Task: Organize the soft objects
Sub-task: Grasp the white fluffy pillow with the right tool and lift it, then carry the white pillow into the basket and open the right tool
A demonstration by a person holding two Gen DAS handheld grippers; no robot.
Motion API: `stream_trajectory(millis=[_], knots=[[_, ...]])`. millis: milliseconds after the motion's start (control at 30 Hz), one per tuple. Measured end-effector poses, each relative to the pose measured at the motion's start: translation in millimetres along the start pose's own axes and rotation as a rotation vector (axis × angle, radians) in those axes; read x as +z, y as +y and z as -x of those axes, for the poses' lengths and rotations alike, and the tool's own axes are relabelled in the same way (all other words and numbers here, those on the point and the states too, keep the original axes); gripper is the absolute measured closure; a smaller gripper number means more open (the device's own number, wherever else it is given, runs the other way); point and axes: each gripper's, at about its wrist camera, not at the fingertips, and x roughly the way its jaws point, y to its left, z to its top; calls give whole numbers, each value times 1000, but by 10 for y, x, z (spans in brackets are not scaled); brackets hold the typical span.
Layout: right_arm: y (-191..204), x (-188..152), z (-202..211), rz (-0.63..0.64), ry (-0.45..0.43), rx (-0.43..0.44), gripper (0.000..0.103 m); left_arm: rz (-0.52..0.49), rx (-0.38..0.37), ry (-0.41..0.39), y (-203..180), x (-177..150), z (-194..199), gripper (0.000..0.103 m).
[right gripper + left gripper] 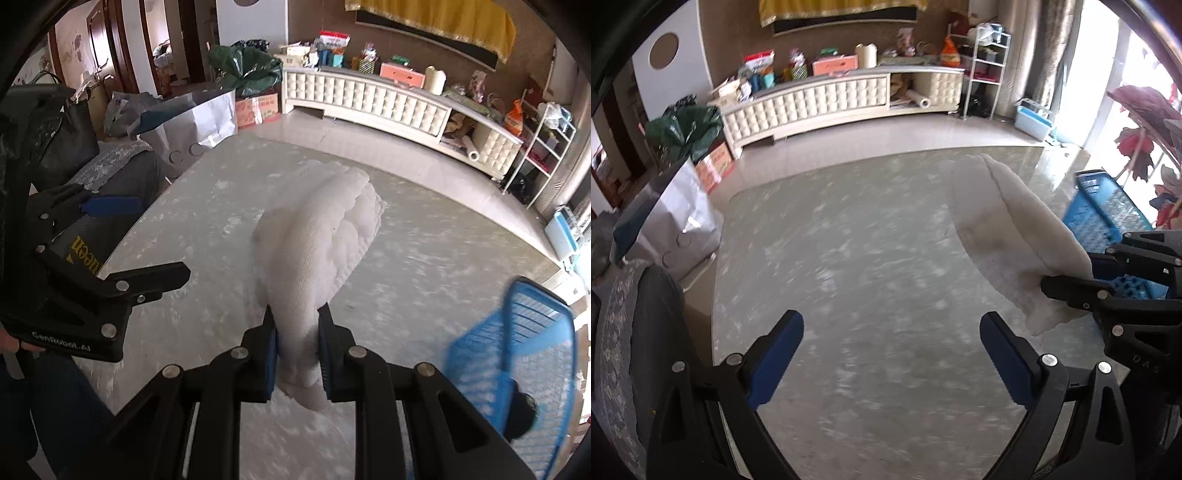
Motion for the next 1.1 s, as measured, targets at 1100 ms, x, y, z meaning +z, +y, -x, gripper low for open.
stream_trajectory(millis=[1100], knots=[[-1097,-444,951,-156,-157,-225,85,-252,-79,-129,-2002,824,394,7]])
